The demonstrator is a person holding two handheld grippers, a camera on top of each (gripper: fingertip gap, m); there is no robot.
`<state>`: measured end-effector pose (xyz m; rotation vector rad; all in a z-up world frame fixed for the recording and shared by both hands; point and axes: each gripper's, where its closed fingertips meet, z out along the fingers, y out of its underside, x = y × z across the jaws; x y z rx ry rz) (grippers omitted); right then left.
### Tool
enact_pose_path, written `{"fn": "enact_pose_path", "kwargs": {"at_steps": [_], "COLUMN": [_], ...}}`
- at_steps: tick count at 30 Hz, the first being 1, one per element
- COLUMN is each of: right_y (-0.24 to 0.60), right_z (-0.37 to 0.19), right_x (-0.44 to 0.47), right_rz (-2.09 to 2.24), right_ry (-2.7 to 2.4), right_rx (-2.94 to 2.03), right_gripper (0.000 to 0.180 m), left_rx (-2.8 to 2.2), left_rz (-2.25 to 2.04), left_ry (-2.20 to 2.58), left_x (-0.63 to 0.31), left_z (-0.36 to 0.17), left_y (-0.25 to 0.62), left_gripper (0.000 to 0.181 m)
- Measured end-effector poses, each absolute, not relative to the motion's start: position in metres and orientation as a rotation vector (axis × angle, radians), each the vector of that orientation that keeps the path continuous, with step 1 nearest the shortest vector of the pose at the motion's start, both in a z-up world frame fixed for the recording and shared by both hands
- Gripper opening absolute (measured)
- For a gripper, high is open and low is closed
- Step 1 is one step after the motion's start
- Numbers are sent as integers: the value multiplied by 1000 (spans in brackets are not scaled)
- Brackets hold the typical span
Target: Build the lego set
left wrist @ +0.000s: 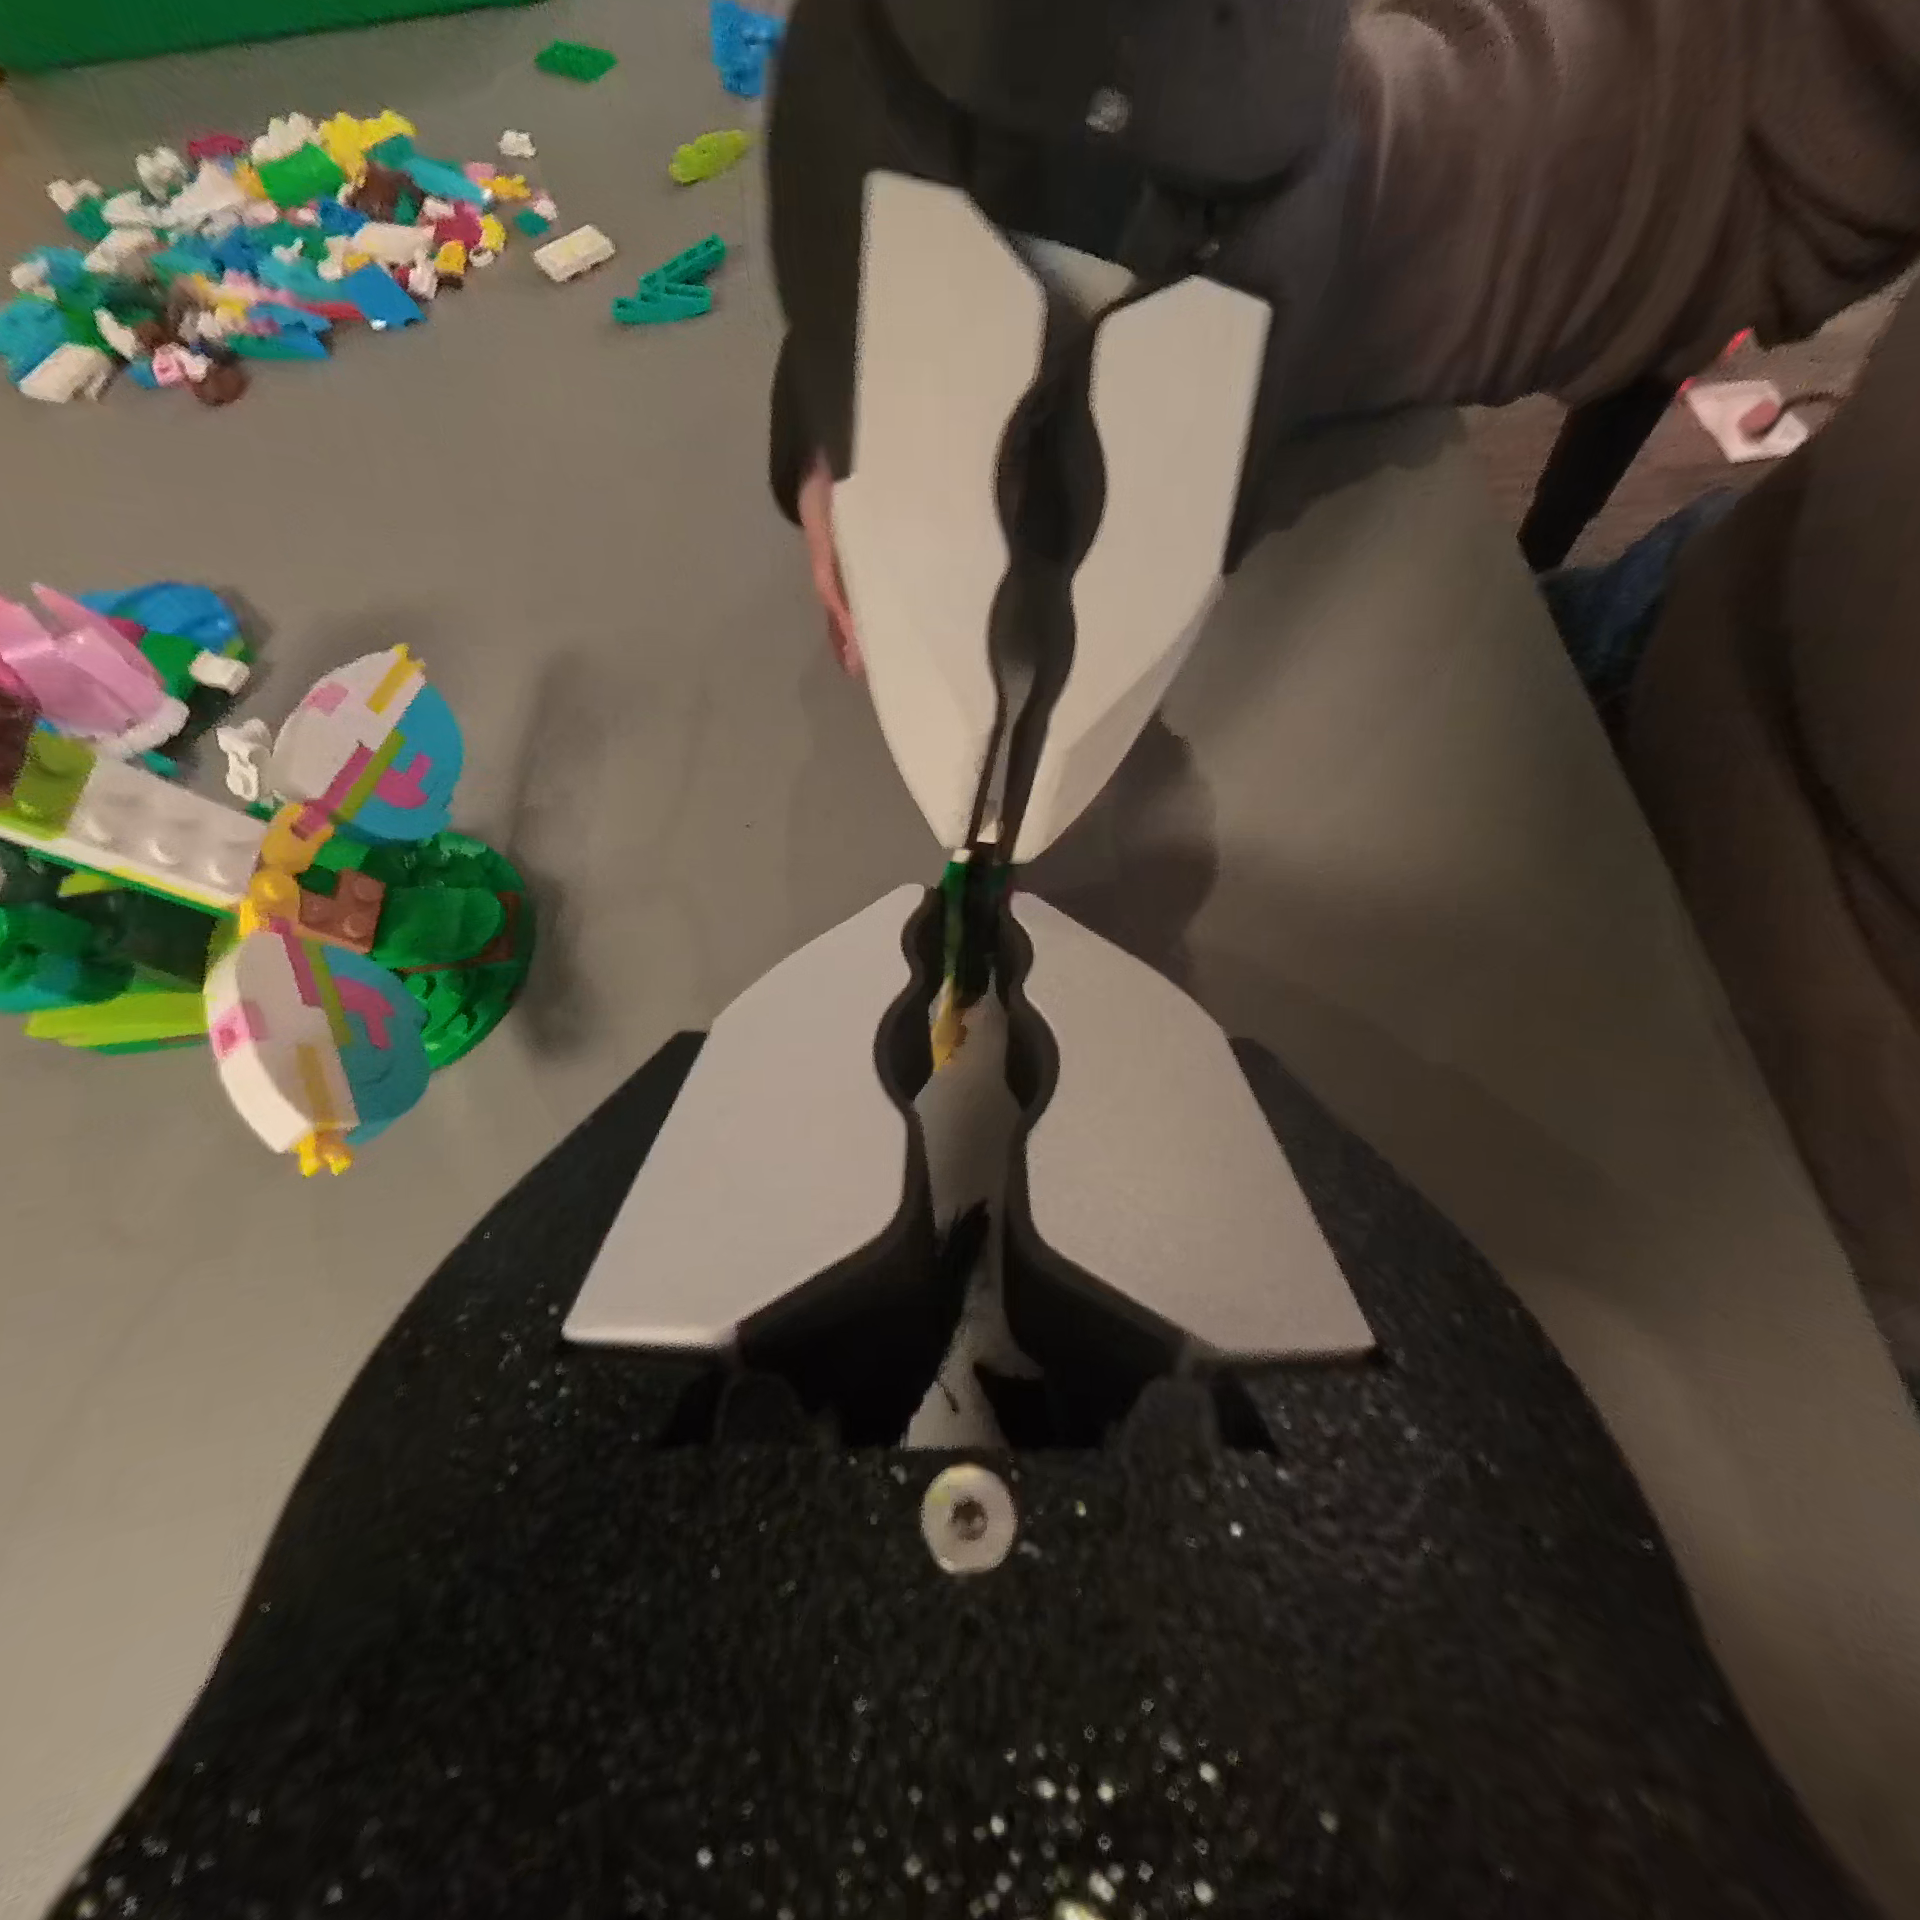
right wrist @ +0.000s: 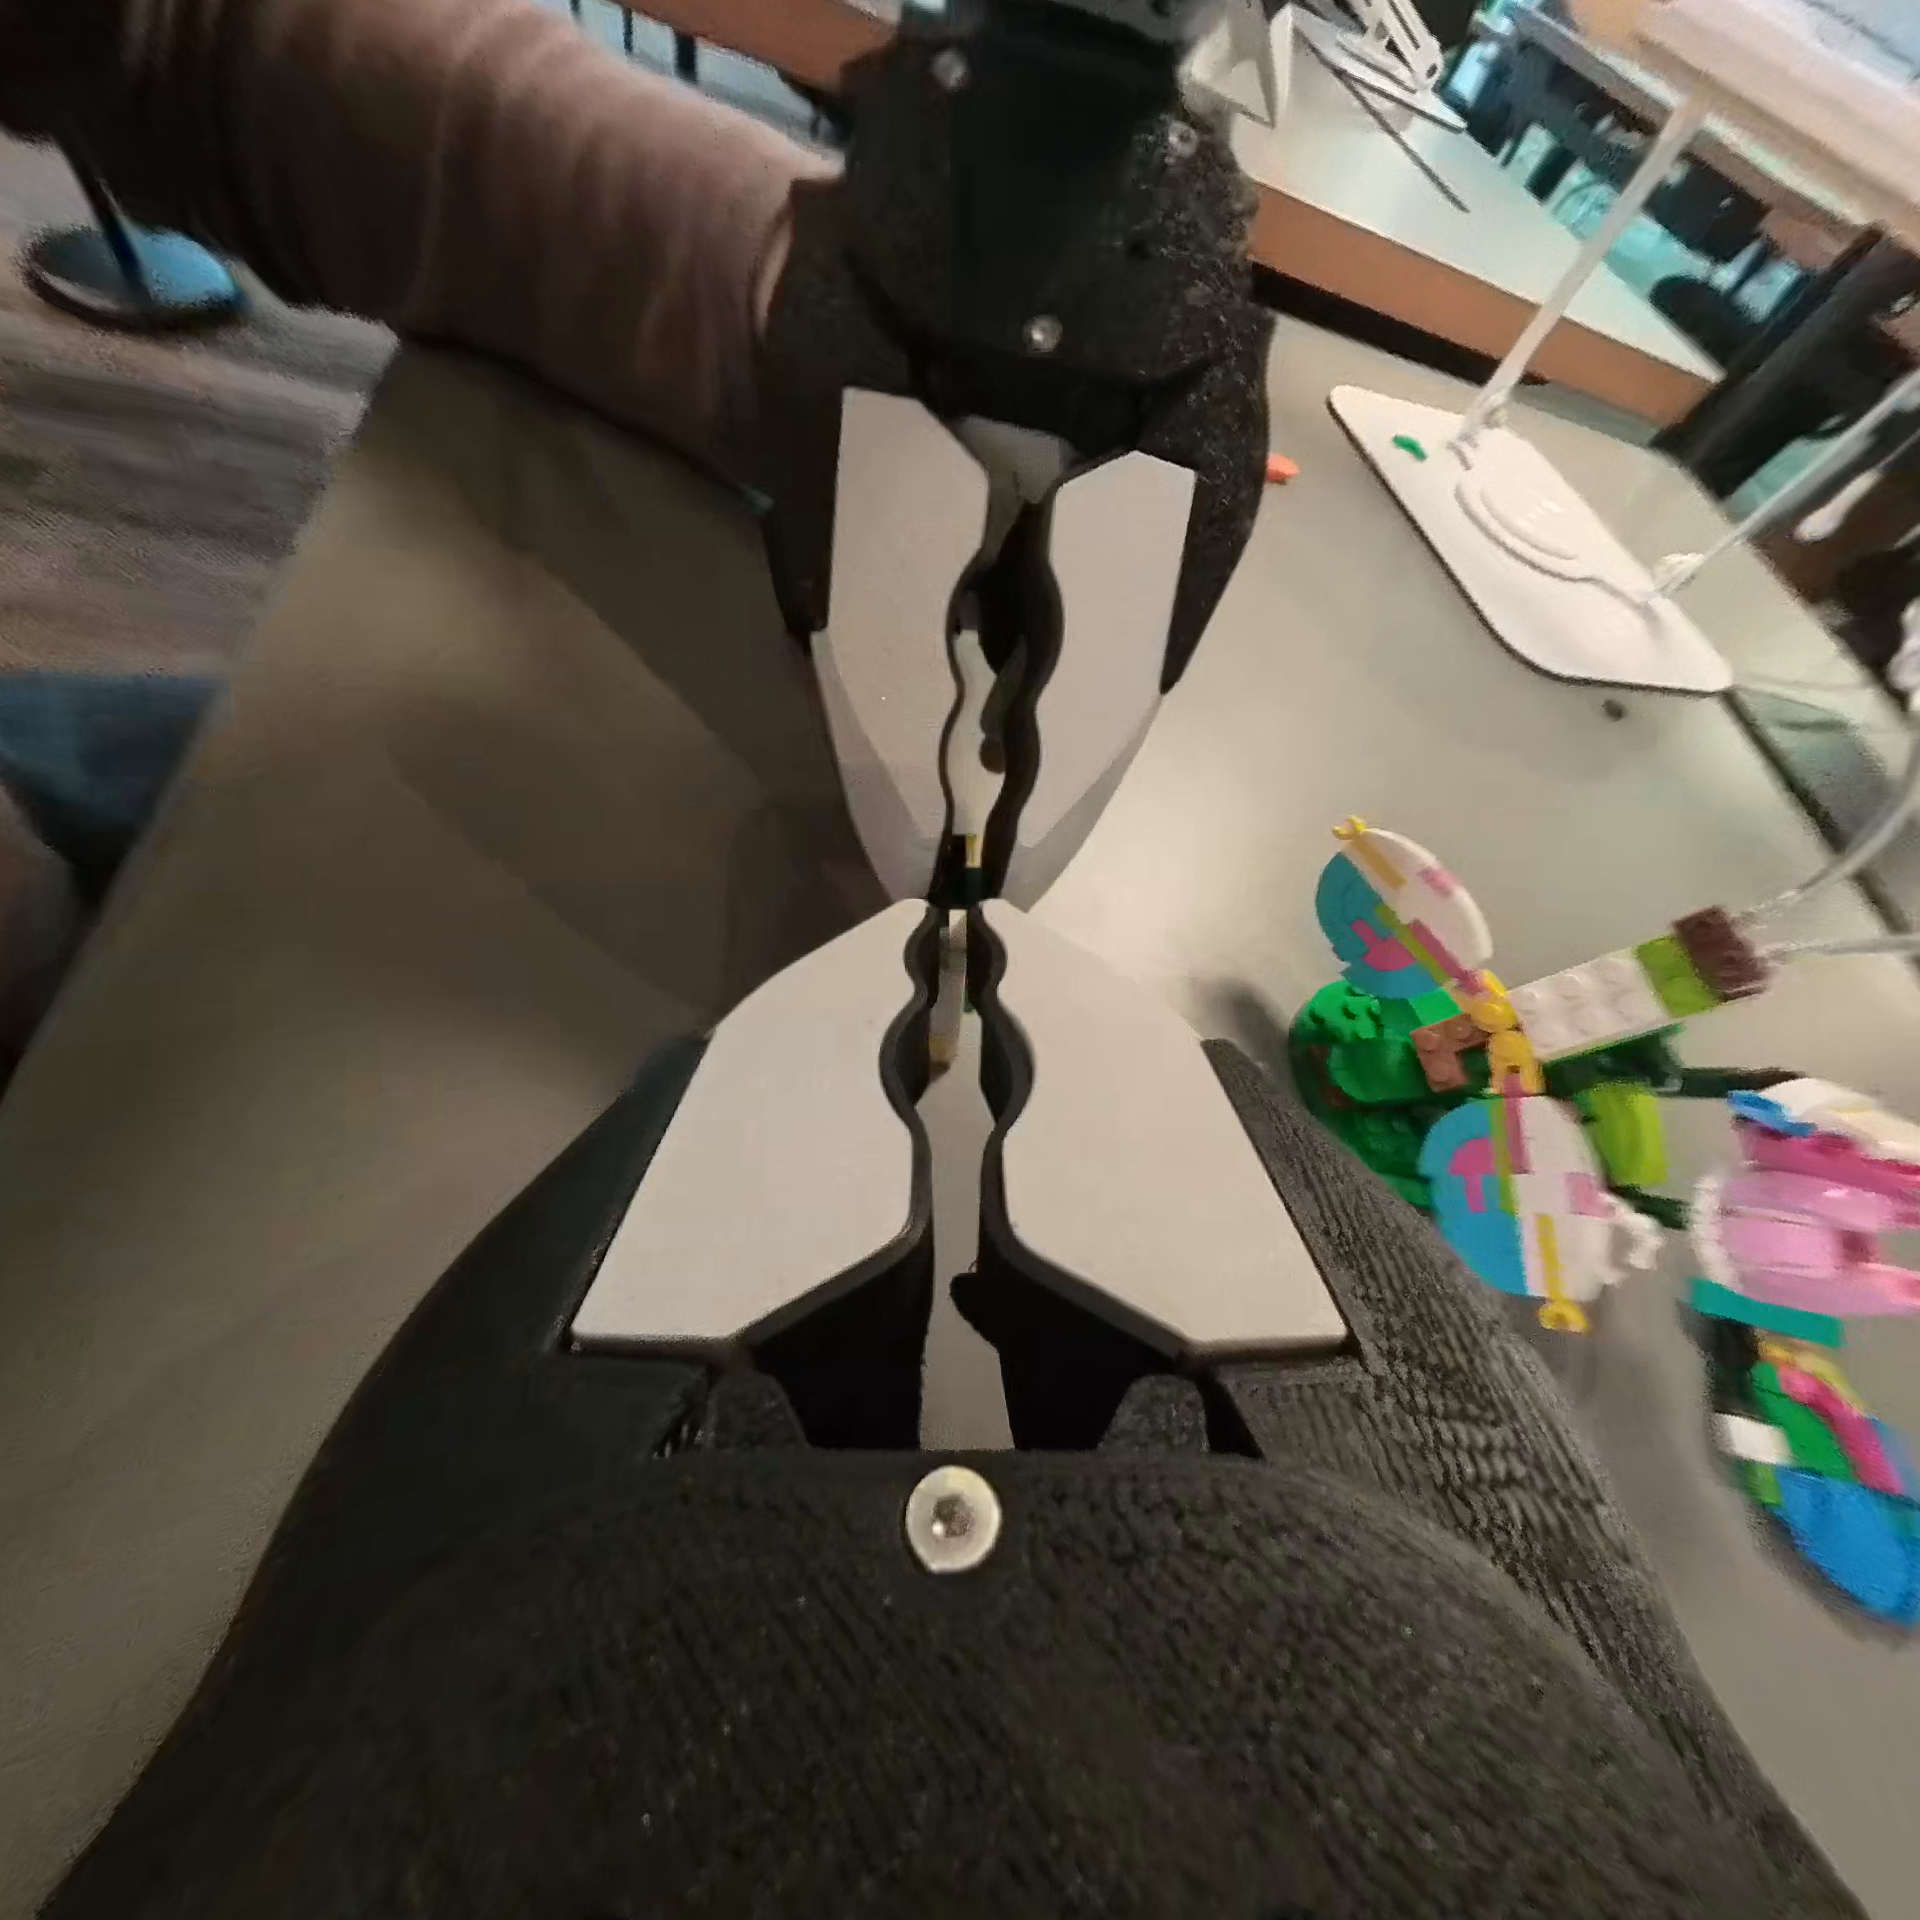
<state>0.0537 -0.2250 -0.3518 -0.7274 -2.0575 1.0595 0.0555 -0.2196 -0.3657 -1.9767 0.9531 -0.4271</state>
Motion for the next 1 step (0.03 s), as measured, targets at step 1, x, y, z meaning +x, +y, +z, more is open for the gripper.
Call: {"fn": "enact_pose_path", "kwargs": {"at_steps": [1], "right_y": [-225], "right_z": [-352], "right_x": [53], "right_rz": [995], "right_ry": [-2050], "right_rx": [-681], "right_gripper": [3], "left_rx": [-1995], "left_rz": [-456], "left_ry": [922], "left_x": [55], "left_z": [-366], "left_y": [-219], "left_gripper": [9]}}
